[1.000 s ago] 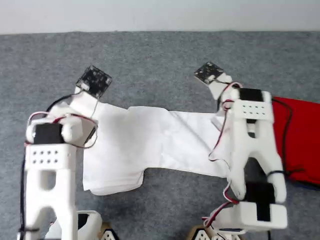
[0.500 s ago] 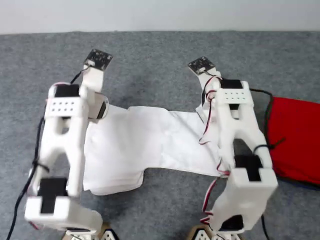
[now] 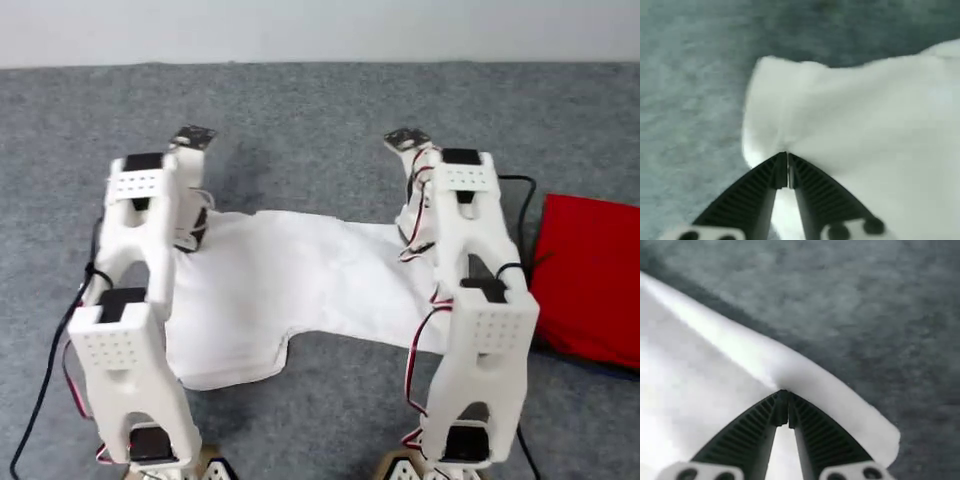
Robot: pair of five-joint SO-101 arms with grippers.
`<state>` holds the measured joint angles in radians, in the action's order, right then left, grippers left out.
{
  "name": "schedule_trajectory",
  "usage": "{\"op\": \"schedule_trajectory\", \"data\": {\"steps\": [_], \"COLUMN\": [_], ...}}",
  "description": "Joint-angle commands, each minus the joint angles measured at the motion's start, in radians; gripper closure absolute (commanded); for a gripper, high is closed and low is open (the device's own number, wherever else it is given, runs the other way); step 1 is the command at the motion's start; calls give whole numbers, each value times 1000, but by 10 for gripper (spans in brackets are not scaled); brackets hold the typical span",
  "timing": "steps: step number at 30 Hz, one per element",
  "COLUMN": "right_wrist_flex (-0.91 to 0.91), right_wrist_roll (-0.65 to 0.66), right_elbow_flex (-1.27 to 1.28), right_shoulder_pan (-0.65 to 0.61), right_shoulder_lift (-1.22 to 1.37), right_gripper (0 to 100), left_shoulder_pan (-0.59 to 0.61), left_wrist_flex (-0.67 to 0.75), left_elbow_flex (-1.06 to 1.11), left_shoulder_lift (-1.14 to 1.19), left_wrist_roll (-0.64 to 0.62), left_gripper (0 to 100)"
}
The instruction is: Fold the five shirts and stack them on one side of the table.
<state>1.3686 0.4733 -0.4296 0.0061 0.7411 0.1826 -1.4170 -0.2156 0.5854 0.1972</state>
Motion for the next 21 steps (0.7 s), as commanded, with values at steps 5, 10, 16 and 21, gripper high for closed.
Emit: {"op": "schedule_trajectory", "data": {"steps": [5, 10, 16, 21], "right_wrist_flex": [156, 311, 415, 409], "right_wrist_roll": [41, 61, 68, 66], "right_elbow_flex": [-381, -572, -663, -667], "right_shoulder_pan": [73, 24, -28, -45], "right_shoulder_lift": [122, 133, 137, 202], "right_gripper": [988, 988, 987, 984], "left_shoulder_pan": [31, -15, -80, -110], "left_wrist_flex": [-57, -100, -72, 15], "left_elbow_flex": [-61, -70, -70, -70], "left_shoulder_lift": [-11, -58, -232, -221], "left_wrist_roll": [-3, -3, -9, -20], "left_gripper": [985, 985, 985, 985]}}
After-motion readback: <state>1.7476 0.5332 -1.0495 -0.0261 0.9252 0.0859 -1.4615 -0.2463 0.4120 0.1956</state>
